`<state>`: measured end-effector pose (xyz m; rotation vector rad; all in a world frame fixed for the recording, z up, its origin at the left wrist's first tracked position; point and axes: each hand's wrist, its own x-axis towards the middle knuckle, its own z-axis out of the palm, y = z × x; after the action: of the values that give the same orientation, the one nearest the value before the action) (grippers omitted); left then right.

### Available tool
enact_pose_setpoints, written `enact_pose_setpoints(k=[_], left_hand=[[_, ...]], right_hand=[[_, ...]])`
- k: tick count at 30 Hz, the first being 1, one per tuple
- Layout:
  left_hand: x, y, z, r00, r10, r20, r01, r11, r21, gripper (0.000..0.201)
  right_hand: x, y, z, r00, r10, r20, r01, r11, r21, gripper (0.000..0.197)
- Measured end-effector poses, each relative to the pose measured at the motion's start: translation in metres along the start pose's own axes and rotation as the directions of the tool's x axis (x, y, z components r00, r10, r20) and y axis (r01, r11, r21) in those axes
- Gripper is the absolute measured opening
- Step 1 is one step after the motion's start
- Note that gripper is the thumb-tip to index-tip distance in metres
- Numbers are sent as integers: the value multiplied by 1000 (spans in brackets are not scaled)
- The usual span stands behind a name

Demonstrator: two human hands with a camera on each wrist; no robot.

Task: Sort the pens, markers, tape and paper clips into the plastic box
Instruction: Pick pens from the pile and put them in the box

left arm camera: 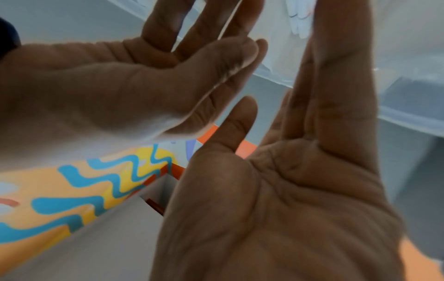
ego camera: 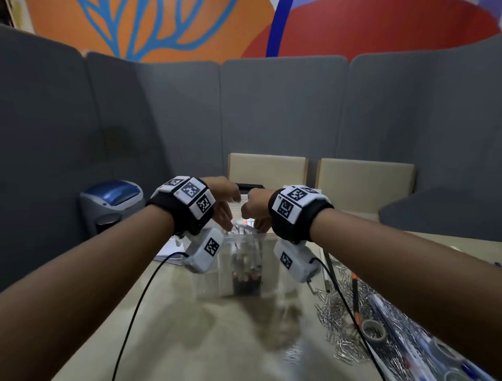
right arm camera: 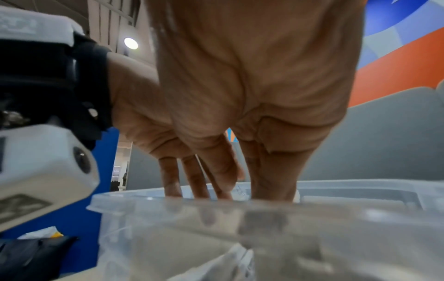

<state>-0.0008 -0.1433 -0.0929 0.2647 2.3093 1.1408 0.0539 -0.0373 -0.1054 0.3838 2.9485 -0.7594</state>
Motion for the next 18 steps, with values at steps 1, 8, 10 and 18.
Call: enact_pose_setpoints(k=[1, 8, 10, 18], left_hand=[[-1, 2, 1, 1000, 3, 0, -3, 999, 52, 45], [-23, 27, 29, 981, 196, -1, -177, 890, 420, 26], [-27, 41, 46, 950, 311, -24, -254, 815, 520, 24], [-15, 116, 173, 796, 579, 178, -604, 735, 308, 21]], right_hand=[[0, -1, 1, 1000, -8, -1, 8, 1000, -28, 32], [-21, 33, -22, 998, -55, 36, 41, 946, 321, 22], [-33, 61, -44, 999, -36, -25, 42, 942, 332, 22], [-96, 247, -136, 895, 341, -289, -267, 926, 266, 23]])
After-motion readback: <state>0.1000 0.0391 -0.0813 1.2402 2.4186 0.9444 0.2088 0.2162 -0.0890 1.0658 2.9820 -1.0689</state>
